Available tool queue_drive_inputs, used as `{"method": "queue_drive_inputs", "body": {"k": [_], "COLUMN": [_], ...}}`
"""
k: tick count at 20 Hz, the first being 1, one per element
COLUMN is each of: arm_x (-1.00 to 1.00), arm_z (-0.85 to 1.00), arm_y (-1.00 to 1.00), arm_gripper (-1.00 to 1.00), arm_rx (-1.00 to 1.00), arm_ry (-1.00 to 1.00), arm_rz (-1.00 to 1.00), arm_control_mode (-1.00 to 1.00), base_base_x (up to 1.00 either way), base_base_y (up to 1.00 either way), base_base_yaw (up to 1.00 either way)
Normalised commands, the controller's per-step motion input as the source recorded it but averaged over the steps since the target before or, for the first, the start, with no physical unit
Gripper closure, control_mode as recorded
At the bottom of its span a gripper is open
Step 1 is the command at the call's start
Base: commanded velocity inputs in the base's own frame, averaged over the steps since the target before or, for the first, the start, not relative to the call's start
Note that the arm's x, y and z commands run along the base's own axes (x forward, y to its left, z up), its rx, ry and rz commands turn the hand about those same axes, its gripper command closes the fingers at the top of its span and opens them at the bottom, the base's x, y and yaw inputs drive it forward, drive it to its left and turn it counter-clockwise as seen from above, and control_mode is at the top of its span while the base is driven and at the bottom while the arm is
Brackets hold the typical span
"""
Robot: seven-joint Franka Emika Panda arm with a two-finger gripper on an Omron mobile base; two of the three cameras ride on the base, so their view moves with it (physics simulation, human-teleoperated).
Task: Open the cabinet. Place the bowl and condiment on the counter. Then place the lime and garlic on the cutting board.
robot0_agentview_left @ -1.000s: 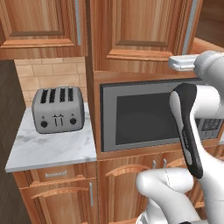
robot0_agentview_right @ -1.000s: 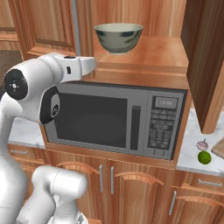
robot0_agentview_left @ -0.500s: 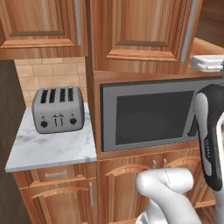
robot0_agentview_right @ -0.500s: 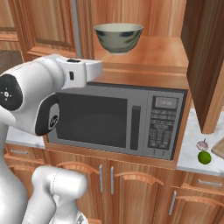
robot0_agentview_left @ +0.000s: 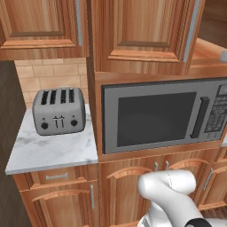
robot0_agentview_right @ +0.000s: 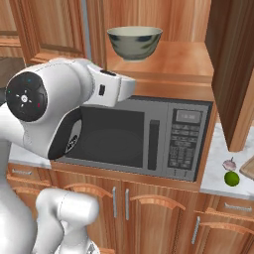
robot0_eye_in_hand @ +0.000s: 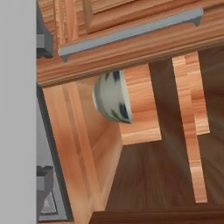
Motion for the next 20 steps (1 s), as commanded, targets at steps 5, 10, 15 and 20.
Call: {"method": "queue_drive_inputs", "body": {"k": [5, 10, 15, 20], "arm_x": [0.03, 0.23, 0.16, 0.31], "arm_z": [0.0, -0.08, -0.12, -0.13], "arm_y": [-0.26, -0.02, 0.01, 0.01], "arm_gripper": [-1.0, -1.0, -1.0, -1.0], "arm_rx": [0.18, 0.11, 0.05, 0.11], "arm_ry": [0.12, 0.05, 0.04, 0.05], "arm_rz": [0.06, 0.05, 0.06, 0.03], "arm_control_mode": [-1.0, -1.0, -1.0, -1.0], "base_base_x": [0.0, 0.0, 0.0, 0.0], "base_base_y": [0.0, 0.0, 0.0, 0.0], "base_base_yaw": [0.0, 0.0, 0.0, 0.0]}}
